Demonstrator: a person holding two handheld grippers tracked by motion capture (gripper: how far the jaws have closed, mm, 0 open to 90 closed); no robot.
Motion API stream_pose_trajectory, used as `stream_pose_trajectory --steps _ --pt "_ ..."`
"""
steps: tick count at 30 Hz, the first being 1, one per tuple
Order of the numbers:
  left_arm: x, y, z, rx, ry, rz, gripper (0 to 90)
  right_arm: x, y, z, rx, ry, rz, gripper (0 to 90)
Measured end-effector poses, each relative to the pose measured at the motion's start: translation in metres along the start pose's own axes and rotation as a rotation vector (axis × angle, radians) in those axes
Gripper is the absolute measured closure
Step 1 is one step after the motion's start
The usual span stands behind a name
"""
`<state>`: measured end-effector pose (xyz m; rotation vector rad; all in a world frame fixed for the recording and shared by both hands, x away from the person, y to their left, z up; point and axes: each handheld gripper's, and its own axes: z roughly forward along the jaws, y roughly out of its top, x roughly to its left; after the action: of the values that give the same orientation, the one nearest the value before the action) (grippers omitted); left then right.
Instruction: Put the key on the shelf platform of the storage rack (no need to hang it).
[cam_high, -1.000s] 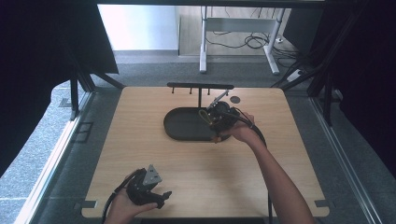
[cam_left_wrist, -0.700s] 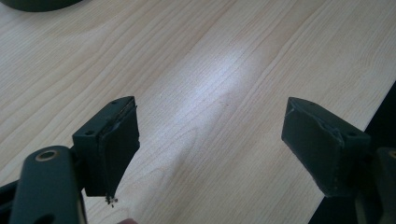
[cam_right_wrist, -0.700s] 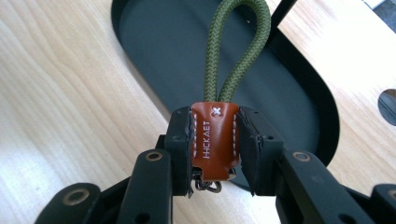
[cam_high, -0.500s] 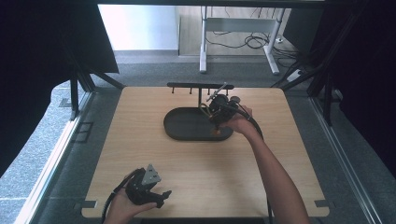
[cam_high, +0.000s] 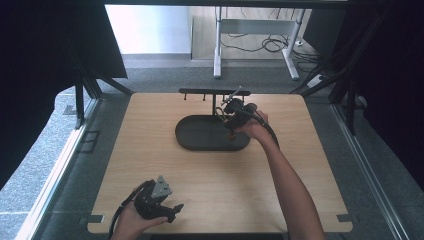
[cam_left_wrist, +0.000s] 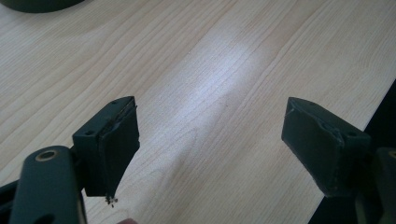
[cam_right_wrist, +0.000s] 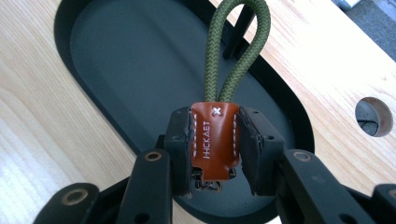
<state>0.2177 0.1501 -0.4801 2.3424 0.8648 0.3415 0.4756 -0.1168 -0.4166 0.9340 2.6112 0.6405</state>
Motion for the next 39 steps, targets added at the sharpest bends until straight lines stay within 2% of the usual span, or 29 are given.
stream_pose_trajectory --steps 7,15,21,24,29,39 --pt "-0.001 0.0 0.001 0.004 -0.002 0.004 19.5 0.0 -0.011 0.014 -0.007 -0.019 0.007 66.6" --pt "-0.002 0.001 0.004 0.014 -0.006 0.008 19.5 0.002 -0.021 0.021 0.008 -0.009 0.009 65.8" --pt "-0.003 0.001 0.006 0.017 -0.011 0.014 19.5 0.003 -0.026 0.023 0.011 0.009 0.009 59.1" --pt "-0.003 0.001 0.005 0.016 -0.008 0.01 19.5 0.005 -0.025 0.019 -0.004 0.005 0.015 55.4" --pt "-0.002 0.001 0.004 0.012 -0.006 0.01 19.5 0.006 -0.027 0.008 -0.033 0.002 0.02 54.6" --pt "-0.003 0.002 0.004 0.012 -0.004 0.01 19.5 0.011 -0.041 -0.022 -0.104 0.021 0.034 53.6"
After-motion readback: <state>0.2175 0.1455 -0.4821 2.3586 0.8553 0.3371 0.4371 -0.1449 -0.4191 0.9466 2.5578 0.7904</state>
